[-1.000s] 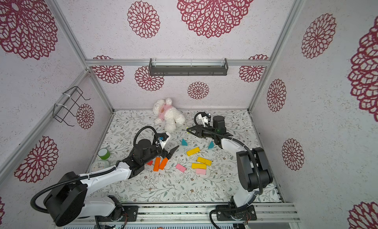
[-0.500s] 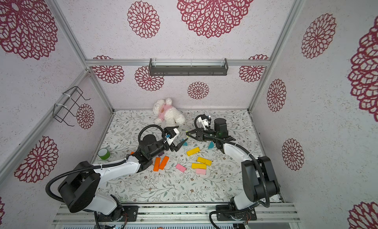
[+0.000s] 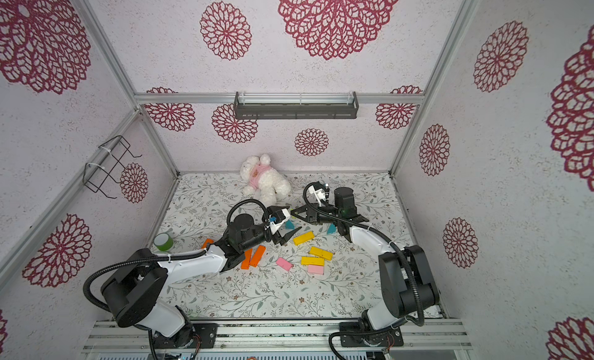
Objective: Assemble a carrot with building blocks
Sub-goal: Place the building block at the center of the board.
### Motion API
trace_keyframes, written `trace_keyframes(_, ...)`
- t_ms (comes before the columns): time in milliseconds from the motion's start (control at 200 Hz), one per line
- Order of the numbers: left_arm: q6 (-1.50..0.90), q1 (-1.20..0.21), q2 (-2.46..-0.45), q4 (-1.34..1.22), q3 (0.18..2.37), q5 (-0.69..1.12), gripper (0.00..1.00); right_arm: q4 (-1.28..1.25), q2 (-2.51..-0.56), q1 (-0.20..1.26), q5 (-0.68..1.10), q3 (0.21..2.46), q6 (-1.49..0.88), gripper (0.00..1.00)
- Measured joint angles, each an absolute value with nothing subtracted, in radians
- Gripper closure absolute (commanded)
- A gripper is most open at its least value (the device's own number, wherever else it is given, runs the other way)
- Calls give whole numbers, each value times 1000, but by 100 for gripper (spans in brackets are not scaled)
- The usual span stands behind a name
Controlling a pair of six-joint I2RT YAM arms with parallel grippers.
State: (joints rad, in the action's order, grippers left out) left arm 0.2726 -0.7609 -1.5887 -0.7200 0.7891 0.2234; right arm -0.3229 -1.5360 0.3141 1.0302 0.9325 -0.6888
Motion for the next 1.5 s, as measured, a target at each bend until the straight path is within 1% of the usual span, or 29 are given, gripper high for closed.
trace_keyframes(350, 289, -758, -1606, -712, 803, 227, 21, -316, -1536, 331, 1057, 921, -684, 70)
trace_keyframes(435, 291, -758, -1606, -712, 803, 229, 26, -316, -1536, 337, 1063, 913, -681, 70)
trace_keyframes(535, 300, -757, -1606, -699, 803, 235, 28, -316, -1536, 339, 1071, 906, -680, 70)
trace_keyframes(716, 308, -756, -1606, -668, 803, 239, 28, -315, -1533, 339, 1072, 905, -680, 70)
trace_keyframes(836, 314, -756, -1606, -660, 803, 237, 31, -315, -1529, 339, 1074, 905, -680, 70)
trace_keyframes(966, 324, -756, -1606, -655, 803, 230, 38, -314, -1529, 339, 1076, 905, -680, 71)
trace_keyframes(1141, 329, -754, -1606, -652, 803, 225, 42, -310, -1529, 339, 1078, 905, -672, 70)
trace_keyframes(1281, 330, -753, -1606, -651, 803, 221, 47, -307, -1529, 339, 1080, 904, -673, 71)
trace_keyframes(1346, 331, -752, -1606, -651, 803, 218, 52, -304, -1529, 339, 1081, 904, -673, 71)
trace_keyframes(1496, 336, -750, -1606, -647, 803, 215, 57, -294, -1529, 339, 1084, 904, -673, 71)
